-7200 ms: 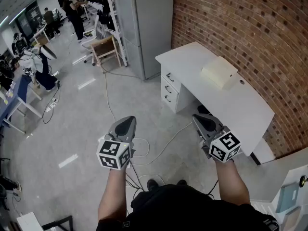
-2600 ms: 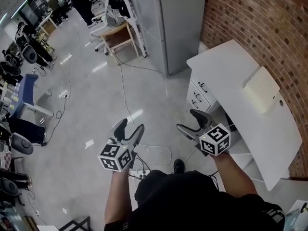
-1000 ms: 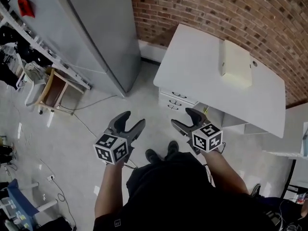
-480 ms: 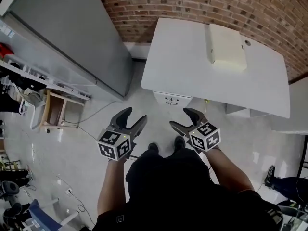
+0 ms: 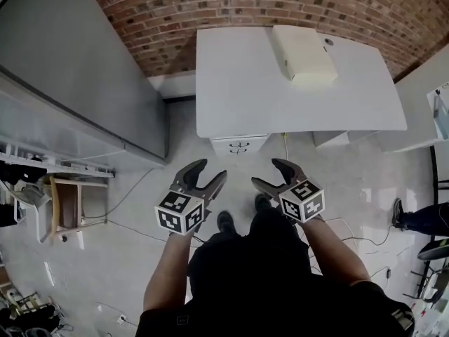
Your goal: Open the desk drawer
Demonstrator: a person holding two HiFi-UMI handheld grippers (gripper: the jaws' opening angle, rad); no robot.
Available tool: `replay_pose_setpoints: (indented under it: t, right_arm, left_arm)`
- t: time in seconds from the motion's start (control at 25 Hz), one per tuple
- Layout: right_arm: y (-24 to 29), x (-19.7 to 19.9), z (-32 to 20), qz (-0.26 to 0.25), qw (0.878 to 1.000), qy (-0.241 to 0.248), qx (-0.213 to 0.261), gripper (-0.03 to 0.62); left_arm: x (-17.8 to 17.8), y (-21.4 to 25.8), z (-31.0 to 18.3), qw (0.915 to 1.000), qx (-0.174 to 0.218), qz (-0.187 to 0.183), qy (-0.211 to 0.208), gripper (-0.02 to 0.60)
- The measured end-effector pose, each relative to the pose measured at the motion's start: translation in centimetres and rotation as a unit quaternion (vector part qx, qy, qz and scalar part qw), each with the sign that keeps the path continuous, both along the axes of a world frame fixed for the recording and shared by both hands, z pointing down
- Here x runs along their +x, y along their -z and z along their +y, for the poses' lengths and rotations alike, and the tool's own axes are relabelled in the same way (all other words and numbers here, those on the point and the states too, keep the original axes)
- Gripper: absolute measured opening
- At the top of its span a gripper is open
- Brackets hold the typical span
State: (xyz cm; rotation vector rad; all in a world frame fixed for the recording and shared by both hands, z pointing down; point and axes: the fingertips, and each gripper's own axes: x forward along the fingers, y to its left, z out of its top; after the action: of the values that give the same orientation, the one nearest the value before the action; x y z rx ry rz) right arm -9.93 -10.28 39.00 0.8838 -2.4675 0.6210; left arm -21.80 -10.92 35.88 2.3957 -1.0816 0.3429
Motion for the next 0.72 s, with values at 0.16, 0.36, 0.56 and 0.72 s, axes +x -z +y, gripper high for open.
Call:
replay_pose_setpoints:
  t: [0.16,0.36,0.56,0.72]
  right_arm:
    - [-0.2,-1.4,0.6,0.001,1.000,-0.021,-0.001,0.322]
    - [-2.0,-1.5,0.9,0.004,1.000,-0.027,-0.015,0.322]
    - [-3.9,-1.0,-1.1,-0.007,0.998,-0.061,-0.028,0.322]
    - [-6.3,-1.0,-2.3,-0.003,0.998,-0.050,-0.046,0.322]
  left_arm:
    - [-0.4,-1.9,-0.3,0.9994,-0.011,-0.005,-0.032,0.267]
    - [-0.5,-3.7,-1.3,0.9986,-0.022,-0.017,-0.046,0.265]
    - [0.1,-5.9,-2.1,0.9971,-0.038,-0.028,-0.060,0.265]
    - [1.0,-8.3,-2.8,0.9956,-0.050,-0.042,-0.067,0.265]
